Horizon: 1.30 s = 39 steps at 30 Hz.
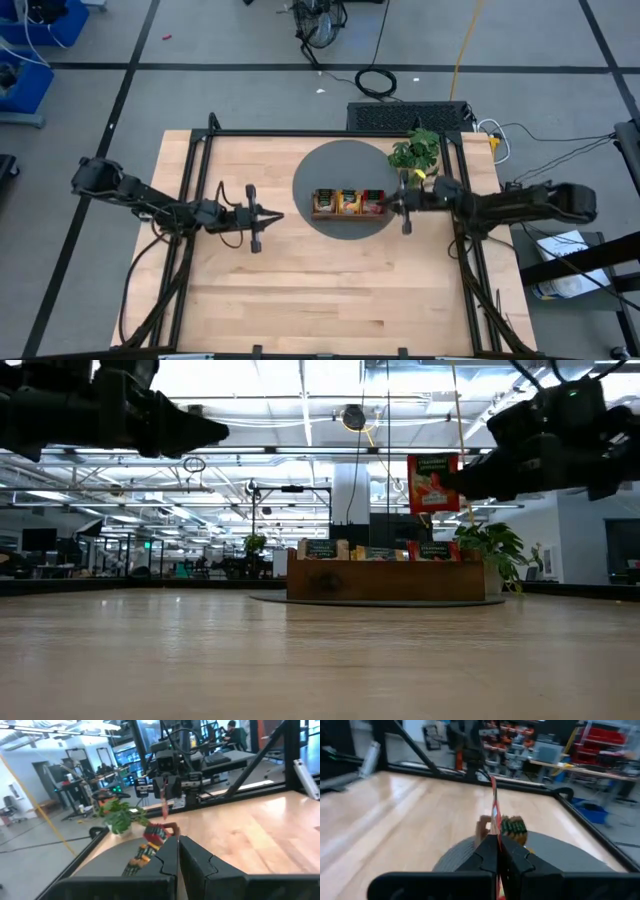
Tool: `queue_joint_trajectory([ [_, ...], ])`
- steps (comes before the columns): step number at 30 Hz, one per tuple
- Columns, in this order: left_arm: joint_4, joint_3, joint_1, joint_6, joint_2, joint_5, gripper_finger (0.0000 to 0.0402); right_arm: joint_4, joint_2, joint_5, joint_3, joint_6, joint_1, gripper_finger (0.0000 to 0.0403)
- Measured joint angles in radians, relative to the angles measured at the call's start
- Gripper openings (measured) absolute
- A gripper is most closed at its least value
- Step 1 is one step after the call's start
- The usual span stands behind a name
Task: Pick & Place Tea
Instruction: Put the red tea packet into the right section of the wooden organizer
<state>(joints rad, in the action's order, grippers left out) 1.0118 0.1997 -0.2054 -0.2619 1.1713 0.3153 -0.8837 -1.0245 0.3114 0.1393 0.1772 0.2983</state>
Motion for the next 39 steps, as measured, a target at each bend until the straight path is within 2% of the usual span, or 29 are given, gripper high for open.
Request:
queue_joint_trajectory([
  [3, -0.006, 0.0, 0.019, 0.0, 0.0, 0.0, 0.0024, -0.01, -0.013, 0.154, 0.009, -0.035, 0.079, 0.0],
  [6, -0.015, 0.0, 0.033, -0.002, 0.0, -0.002, 0.0024, -0.019, -0.035, 0.181, 0.009, -0.041, 0.088, 0.0],
  [16, -0.014, 0.0, 0.079, -0.019, 0.0, -0.099, 0.0024, -0.073, -0.194, 0.032, 0.009, -0.057, 0.059, 0.0],
  [21, -0.014, 0.0, 0.088, -0.007, 0.0, -0.106, 0.0024, -0.155, -0.254, 0.005, 0.008, -0.089, 0.045, 0.0],
  [27, -0.014, 0.0, 0.088, 0.002, 0.0, -0.107, 0.0024, -0.179, -0.262, -0.034, -0.024, -0.134, 0.035, 0.0],
  [32, -0.014, 0.0, 0.088, 0.005, 0.0, -0.108, 0.0024, -0.199, -0.242, -0.145, -0.07, -0.16, -0.021, 0.0],
  [39, -0.013, 0.0, 0.088, 0.005, 0.0, -0.108, 0.0024, -0.213, -0.242, -0.238, -0.08, -0.135, -0.097, 0.0],
])
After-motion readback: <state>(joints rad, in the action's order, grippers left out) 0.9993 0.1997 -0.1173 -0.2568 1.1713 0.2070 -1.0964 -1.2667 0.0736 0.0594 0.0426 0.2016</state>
